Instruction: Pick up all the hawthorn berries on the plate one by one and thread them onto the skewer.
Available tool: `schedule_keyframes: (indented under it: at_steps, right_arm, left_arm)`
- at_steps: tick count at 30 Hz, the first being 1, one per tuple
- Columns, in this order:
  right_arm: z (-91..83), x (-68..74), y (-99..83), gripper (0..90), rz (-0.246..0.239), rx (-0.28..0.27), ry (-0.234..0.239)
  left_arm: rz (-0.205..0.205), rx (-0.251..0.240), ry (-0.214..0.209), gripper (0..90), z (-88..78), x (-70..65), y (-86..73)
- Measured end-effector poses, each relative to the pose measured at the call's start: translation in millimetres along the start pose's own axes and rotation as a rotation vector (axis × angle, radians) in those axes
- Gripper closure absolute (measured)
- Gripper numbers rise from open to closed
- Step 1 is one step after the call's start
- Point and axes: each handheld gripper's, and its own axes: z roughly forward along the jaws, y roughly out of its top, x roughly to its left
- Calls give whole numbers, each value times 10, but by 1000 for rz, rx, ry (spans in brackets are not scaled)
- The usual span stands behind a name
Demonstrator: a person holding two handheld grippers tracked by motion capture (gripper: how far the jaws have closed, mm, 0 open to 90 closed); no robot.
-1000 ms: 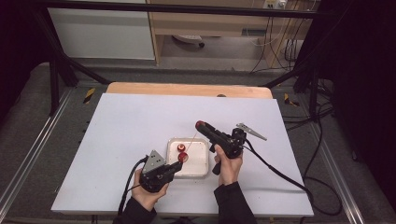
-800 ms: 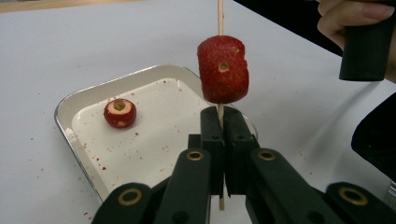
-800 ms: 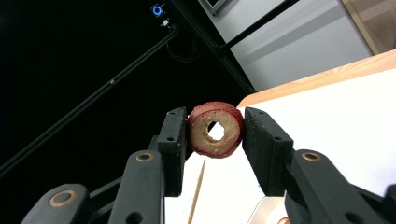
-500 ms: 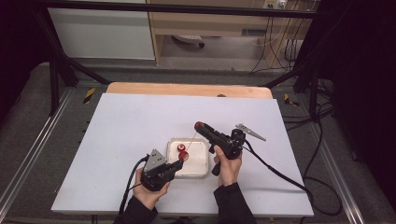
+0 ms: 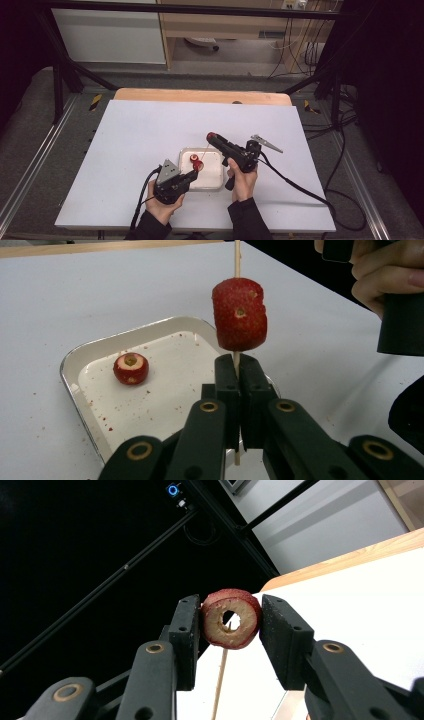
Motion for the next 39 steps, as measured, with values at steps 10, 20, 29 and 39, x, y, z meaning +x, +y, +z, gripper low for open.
schedule_keyframes:
  at_steps: [10, 20, 29, 39]
  right_arm:
    - [20, -9, -67, 614, 26, 22, 9]
    - [22, -10, -141, 618, 14, 83, 16]
    - [42, -39, -197, 620, 12, 174, 11]
    - [57, -67, -304, 619, -2, 205, -3]
  left_arm:
    - [-23, -14, 13, 883, 11, -30, -15]
    - [-4, 10, 18, 883, 49, 28, 2]
    - [14, 10, 20, 883, 50, 63, 54]
    - [22, 42, 21, 883, 117, 91, 45]
